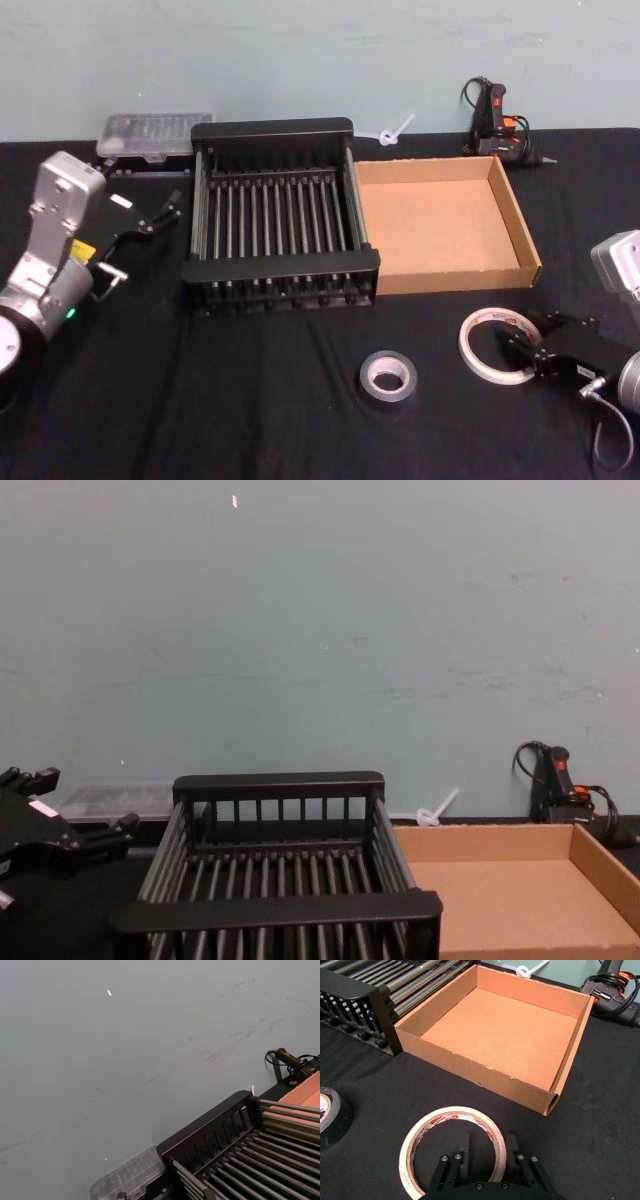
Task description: Pick up the white tape and place it into the black box , Pick up the silver tape and place it into the brown box.
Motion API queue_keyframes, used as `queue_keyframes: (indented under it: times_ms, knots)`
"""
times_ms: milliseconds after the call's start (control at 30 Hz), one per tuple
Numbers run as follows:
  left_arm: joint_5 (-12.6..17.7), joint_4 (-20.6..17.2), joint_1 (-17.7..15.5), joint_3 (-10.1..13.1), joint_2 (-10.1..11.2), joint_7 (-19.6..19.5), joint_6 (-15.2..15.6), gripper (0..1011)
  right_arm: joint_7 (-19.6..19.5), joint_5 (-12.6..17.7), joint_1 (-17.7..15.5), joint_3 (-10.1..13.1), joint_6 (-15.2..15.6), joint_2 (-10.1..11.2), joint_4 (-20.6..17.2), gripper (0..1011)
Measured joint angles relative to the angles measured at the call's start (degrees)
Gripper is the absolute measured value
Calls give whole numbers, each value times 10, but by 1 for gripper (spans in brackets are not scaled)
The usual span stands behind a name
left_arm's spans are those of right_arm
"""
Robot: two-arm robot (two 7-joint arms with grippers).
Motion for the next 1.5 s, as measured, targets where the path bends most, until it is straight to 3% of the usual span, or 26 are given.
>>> queue_keyframes:
  times_ms: [300,467,1000,1500]
  knots:
    - [0,0,0,0,0,0,0,1001,0,0,0,0,0,0,0,188]
    - [0,0,0,0,0,0,0,1001,0,0,0,0,0,0,0,80]
    - [0,0,0,0,0,0,0,1001,1,-1,-1,0,-2,0,-2,80]
    - [0,0,0,0,0,0,0,1001,7,14,2,20,-25,-8,-38,80]
